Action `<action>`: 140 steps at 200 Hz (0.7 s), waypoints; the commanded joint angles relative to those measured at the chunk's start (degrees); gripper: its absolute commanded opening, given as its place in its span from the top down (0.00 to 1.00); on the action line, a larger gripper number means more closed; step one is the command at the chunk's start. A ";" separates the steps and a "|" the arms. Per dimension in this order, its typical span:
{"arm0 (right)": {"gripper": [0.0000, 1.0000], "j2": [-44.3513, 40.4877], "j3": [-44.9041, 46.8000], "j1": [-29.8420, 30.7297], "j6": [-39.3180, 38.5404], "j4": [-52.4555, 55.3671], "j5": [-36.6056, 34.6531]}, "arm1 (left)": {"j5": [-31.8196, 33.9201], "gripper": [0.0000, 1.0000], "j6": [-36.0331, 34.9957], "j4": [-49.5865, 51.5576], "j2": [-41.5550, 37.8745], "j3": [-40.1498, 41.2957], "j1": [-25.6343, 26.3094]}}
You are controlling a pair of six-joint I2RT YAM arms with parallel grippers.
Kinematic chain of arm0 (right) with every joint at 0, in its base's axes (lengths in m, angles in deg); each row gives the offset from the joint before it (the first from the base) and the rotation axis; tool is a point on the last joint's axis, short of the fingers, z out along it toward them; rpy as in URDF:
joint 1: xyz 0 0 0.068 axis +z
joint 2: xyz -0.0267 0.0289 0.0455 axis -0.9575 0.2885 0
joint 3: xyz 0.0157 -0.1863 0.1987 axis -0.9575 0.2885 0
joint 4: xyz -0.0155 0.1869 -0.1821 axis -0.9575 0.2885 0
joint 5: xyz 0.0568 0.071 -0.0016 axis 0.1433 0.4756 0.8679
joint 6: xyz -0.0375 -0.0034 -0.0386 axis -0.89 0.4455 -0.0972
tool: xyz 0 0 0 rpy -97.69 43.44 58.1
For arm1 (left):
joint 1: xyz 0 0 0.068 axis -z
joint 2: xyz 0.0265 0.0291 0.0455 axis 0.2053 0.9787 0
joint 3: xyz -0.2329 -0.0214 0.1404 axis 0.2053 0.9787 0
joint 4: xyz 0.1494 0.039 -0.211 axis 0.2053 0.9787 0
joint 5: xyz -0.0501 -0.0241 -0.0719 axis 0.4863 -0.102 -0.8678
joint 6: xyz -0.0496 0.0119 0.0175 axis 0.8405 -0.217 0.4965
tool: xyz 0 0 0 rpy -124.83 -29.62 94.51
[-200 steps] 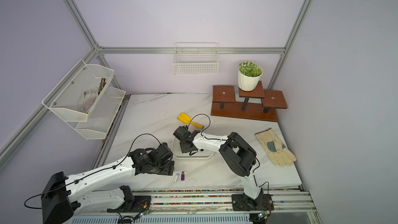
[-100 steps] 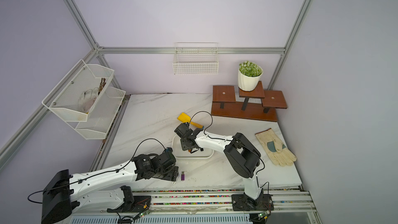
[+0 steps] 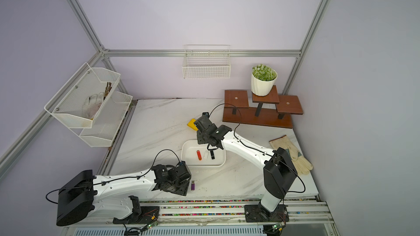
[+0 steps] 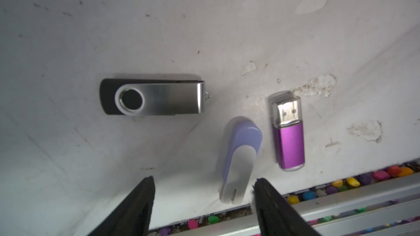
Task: Put the usb flash drive into the storage box
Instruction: Place the USB flash in the storage box, then pick up the USB flash from the center of the board.
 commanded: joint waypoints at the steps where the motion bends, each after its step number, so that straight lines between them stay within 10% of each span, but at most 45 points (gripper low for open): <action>1: 0.49 -1.98 1.13 -0.47 -0.67 1.70 -1.05 | 0.72 0.29 0.20 -1.92 1.73 -2.25 0.60; 140: 0.49 -6.86 4.55 -0.83 0.03 3.64 -1.61 | 0.19 0.64 -0.87 -1.31 8.77 -5.17 1.96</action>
